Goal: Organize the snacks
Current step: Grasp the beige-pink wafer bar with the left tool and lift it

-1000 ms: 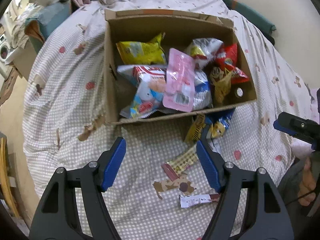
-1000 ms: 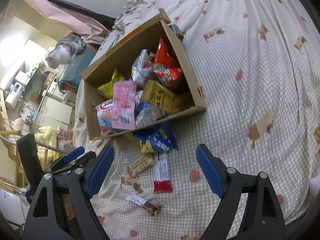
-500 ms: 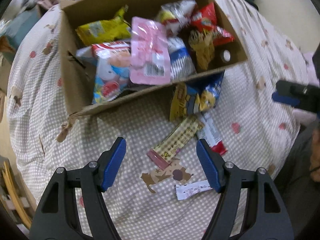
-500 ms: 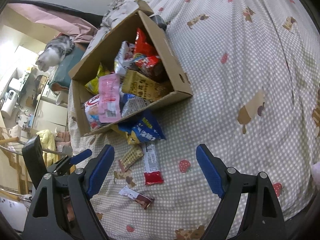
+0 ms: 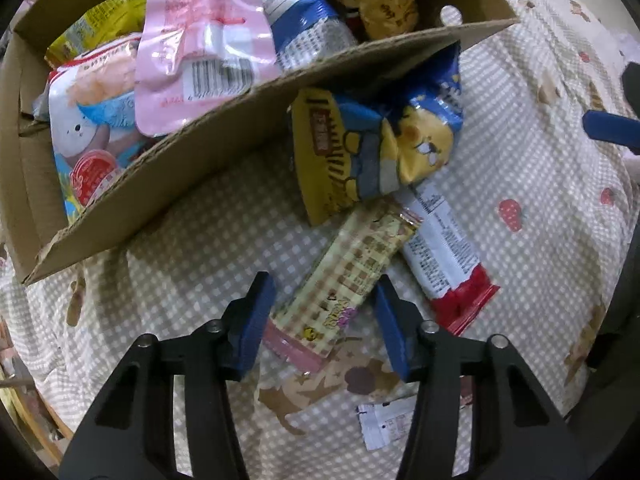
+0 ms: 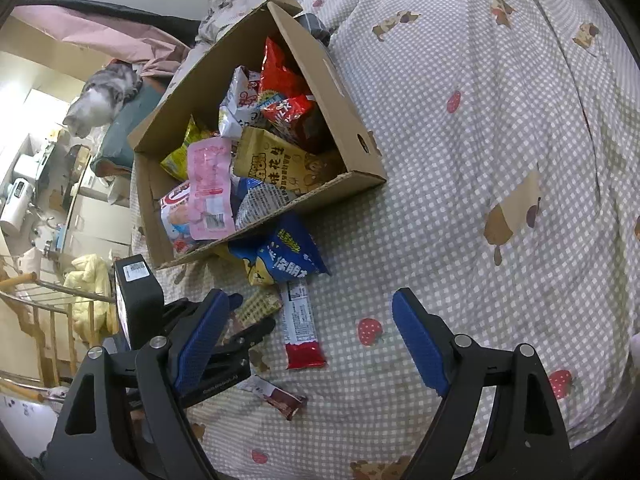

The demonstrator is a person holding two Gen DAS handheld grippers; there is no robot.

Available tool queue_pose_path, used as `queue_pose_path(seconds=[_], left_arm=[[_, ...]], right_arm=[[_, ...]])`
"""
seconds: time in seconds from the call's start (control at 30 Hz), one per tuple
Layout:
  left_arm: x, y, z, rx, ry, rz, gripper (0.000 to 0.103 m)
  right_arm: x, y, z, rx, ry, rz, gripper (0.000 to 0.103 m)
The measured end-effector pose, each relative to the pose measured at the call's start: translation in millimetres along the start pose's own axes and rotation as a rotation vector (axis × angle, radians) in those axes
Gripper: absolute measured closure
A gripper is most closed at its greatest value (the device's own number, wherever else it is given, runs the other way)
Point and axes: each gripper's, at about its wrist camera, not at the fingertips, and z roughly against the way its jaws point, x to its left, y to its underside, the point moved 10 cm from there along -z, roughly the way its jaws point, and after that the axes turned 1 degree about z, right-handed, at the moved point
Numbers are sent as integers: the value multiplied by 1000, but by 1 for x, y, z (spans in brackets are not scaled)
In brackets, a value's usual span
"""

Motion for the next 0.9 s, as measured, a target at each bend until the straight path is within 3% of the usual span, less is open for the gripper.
queue_pose_path(seconds=[0.13, 0.23, 0.47, 0.57, 0.7, 0.9], left_arm=[[-4, 3, -4, 12, -2, -11, 71], [-8, 3, 2, -3, 10, -10, 77], [-18, 15, 31, -36, 47, 25, 80], [-17, 24, 47, -52, 25, 39, 81], [1, 40, 72, -56, 17, 143, 81], [47, 68, 101, -110, -16, 331, 81]], right_arm=[[-1, 1, -3, 10, 5, -4, 17], [2, 1, -5, 14, 12, 14, 17], [7, 7, -10, 34, 20, 38, 17], [10, 11, -14, 53, 23, 55, 17], [28, 33, -32, 165, -11, 114, 17], [50, 74, -62, 306, 24, 272, 17]])
